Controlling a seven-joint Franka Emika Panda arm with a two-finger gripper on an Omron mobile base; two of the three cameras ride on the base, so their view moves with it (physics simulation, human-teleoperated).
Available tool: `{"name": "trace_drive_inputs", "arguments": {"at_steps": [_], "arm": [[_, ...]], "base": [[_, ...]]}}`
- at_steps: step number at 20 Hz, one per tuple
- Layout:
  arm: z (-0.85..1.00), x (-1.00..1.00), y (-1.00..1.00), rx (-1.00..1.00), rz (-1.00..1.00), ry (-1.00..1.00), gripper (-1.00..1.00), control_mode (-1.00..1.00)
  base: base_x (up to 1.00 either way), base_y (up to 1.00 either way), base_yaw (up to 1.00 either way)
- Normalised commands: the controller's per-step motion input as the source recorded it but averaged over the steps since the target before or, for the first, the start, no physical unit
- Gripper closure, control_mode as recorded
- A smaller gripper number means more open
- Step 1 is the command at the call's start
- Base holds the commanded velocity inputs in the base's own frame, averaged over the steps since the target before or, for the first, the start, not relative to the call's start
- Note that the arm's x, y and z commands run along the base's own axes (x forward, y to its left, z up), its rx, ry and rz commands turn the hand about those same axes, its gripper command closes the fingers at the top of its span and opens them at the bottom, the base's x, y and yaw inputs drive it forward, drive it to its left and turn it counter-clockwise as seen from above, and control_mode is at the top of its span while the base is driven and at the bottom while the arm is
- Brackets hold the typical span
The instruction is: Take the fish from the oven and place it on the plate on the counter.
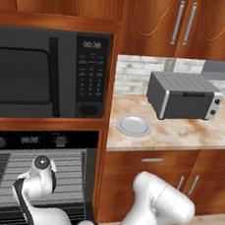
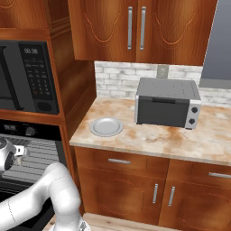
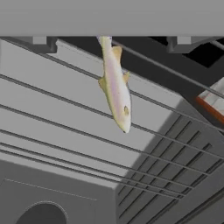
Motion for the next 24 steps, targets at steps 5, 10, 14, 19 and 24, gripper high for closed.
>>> {"name": "trace_drive_inputs", "arguments": {"at_steps": [5, 10, 14, 19, 24], "arm": [[-0.16, 0.00, 0.00, 0.00, 0.19, 0.00, -1.00, -1.00], [-0.12, 0.31, 0.00, 0.00, 0.04, 0.02, -1.00, -1.00], [-0.04, 0.35, 0.02, 0.00, -0.03, 0.07, -1.00, -1.00], [-0.15, 0.12, 0.25, 0.00, -0.02, 0.09, -1.00, -1.00], [-0.43, 0.00, 0.36, 0.00, -0.02, 0.03, -1.00, -1.00]], "base": [[0.00, 0.00, 0.00], [0.00, 0.00, 0.00], [0.00, 0.00, 0.00], [0.00, 0.00, 0.00], [0.00, 0.00, 0.00]]}}
